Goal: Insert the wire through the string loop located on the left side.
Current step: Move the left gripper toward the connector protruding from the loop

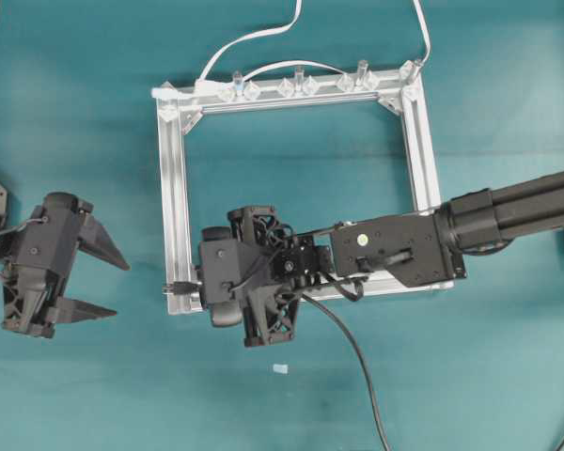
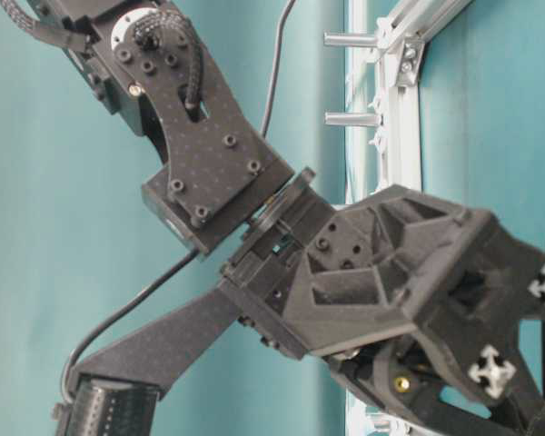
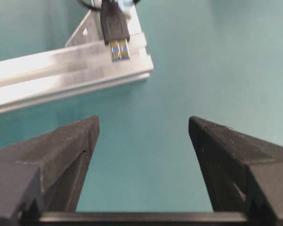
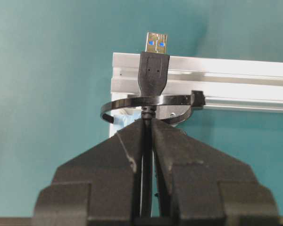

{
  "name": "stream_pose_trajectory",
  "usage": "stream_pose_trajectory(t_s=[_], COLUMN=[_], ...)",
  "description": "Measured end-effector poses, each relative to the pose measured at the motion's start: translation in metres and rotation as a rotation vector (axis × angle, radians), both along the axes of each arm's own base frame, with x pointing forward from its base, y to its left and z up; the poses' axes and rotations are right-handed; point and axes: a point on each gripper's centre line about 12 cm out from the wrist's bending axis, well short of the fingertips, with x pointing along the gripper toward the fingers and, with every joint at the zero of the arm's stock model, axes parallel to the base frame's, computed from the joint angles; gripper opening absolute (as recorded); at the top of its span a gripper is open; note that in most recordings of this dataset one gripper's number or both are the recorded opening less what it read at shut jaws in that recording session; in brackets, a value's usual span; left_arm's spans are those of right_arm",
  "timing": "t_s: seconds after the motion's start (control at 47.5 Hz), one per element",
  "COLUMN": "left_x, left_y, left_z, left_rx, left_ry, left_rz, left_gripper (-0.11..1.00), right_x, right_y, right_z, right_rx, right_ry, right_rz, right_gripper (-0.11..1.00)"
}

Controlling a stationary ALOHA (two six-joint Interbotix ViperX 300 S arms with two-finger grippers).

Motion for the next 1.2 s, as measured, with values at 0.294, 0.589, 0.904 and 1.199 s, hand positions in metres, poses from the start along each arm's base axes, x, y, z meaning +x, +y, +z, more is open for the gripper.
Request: stream_pose_trajectory(t_s=[0.294, 0.589, 0.904, 1.199], left_x=[0.018, 0.059, 0.073, 0.075], left_y=[-0.001, -0.012, -0.008, 0.001], left_z=[-0.003, -0.029, -0.033, -0.033], left_rx=[0.005, 0.018, 0.020, 0.018], left_ry=[0.012, 0.046, 0.047, 0.048], left_rz=[0.017, 0.024, 0.050, 0.081], left_gripper=[0.84, 0.89, 0.89, 0.84], right_x=[0.000, 0.000, 0.000, 0.000], right_y=[0.000, 0.000, 0.000, 0.000], right_z=[0.000, 0.000, 0.000, 0.001], right_rx=[-0.020, -0.024, -0.023, -0.023], right_ry=[-0.004, -0.003, -0.003, -0.005], right_rz=[0.013, 0.018, 0.015, 0.015], right_gripper=[0.07, 0.07, 0.07, 0.07])
